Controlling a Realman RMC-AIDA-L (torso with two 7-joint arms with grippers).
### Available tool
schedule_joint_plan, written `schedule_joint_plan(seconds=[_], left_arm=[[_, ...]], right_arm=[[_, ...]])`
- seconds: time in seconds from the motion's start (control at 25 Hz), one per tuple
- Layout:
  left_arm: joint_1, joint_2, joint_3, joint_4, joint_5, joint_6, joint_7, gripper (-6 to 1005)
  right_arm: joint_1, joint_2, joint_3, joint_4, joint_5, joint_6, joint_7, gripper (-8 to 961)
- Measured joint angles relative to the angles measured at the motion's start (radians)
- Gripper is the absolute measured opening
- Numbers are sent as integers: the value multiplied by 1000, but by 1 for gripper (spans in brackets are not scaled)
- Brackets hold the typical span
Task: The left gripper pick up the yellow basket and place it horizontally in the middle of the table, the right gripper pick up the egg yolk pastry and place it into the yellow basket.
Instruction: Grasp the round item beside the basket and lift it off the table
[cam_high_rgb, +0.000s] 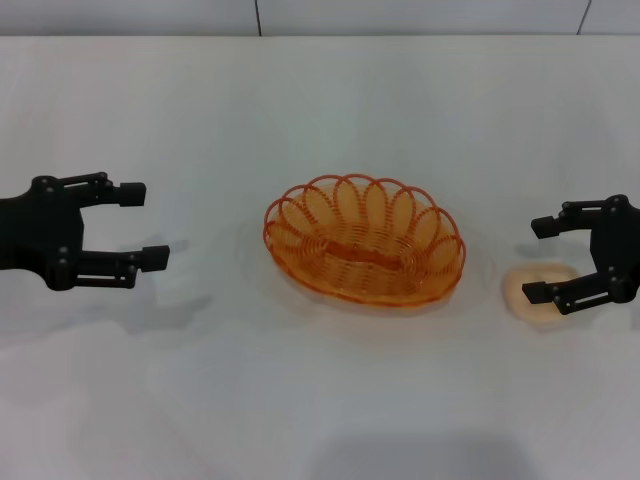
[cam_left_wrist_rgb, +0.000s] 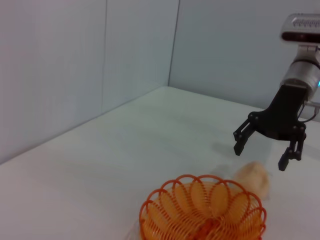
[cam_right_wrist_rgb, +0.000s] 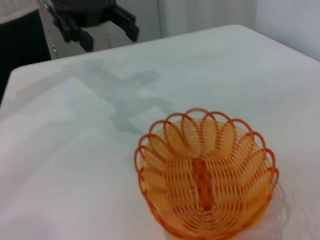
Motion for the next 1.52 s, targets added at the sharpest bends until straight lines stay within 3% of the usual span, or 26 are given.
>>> schedule_joint_plan(seconds=[0.2, 0.76, 0.96, 1.2, 1.52], left_arm=[[-1, -3, -7, -3, 28, -2, 9, 869], [-12, -6, -8, 3, 35, -4, 6, 862], [-12, -8, -8, 7, 34, -4, 3, 862], [-13, -8, -8, 8, 27, -8, 4, 862], [-12, -11, -8, 7, 26, -17, 7, 862]], right_arm=[[0, 3, -9, 9, -16, 29, 7, 869], [-12, 21, -15, 19, -100, 106, 2, 682], [-13, 24, -22, 20, -101, 114, -25, 450], [-7, 25, -22, 21, -101, 101, -35, 250], [-7, 10, -2, -13, -28, 10, -45, 208]])
